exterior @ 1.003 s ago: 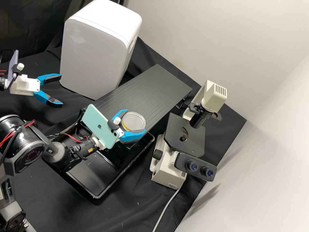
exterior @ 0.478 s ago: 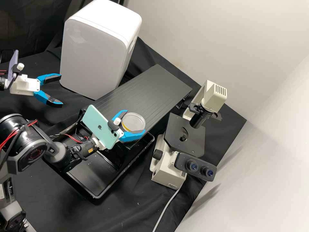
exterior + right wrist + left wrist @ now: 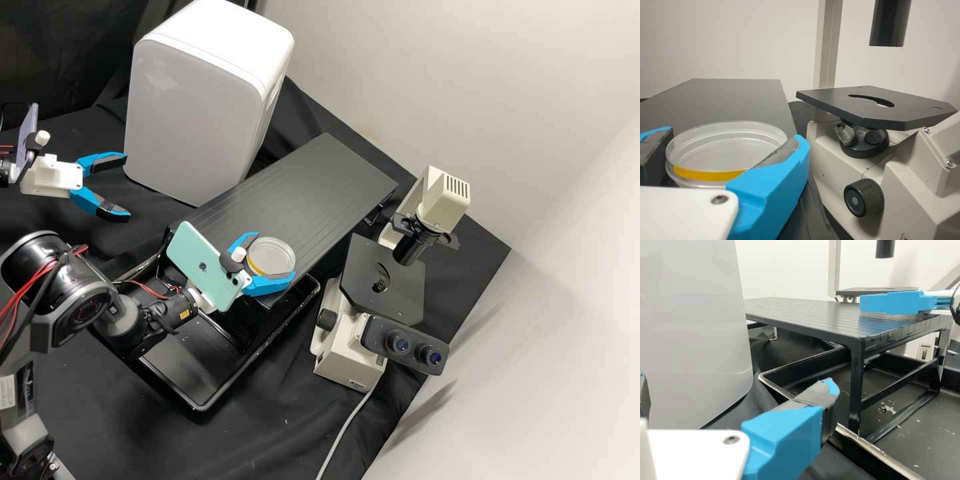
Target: Remove the lid from the petri dish
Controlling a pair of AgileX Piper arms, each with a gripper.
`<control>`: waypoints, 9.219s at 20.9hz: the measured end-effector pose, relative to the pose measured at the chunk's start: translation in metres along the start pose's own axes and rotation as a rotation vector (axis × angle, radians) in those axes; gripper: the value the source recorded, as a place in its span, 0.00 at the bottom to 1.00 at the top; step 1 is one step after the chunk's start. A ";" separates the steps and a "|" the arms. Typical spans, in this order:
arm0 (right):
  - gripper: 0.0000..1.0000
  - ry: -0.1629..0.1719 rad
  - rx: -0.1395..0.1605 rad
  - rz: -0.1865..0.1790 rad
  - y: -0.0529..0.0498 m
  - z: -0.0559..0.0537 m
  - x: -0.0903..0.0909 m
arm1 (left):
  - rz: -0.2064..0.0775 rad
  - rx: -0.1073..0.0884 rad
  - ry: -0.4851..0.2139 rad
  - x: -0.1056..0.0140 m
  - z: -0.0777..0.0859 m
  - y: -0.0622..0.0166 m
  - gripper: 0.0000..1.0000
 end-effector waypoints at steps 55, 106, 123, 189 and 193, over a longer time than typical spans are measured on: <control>0.00 0.017 0.029 0.036 0.013 -0.005 -0.002 | 0.005 0.035 0.017 0.000 -0.001 0.0005 1.00; 1.00 0.020 0.027 0.033 0.012 -0.006 -0.002 | 0.005 0.037 0.017 0.000 -0.001 0.0005 1.00; 0.00 -0.016 -0.002 0.009 0.006 -0.004 0.000 | 0.005 0.037 0.017 0.000 -0.001 0.0005 1.00; 0.00 0.130 -0.033 -0.034 -0.016 -0.051 -0.014 | 0.012 0.027 0.044 0.000 -0.004 0.0010 1.00; 0.00 0.117 -0.041 -0.040 -0.020 -0.050 -0.014 | 0.012 0.027 0.044 0.000 -0.004 0.0010 1.00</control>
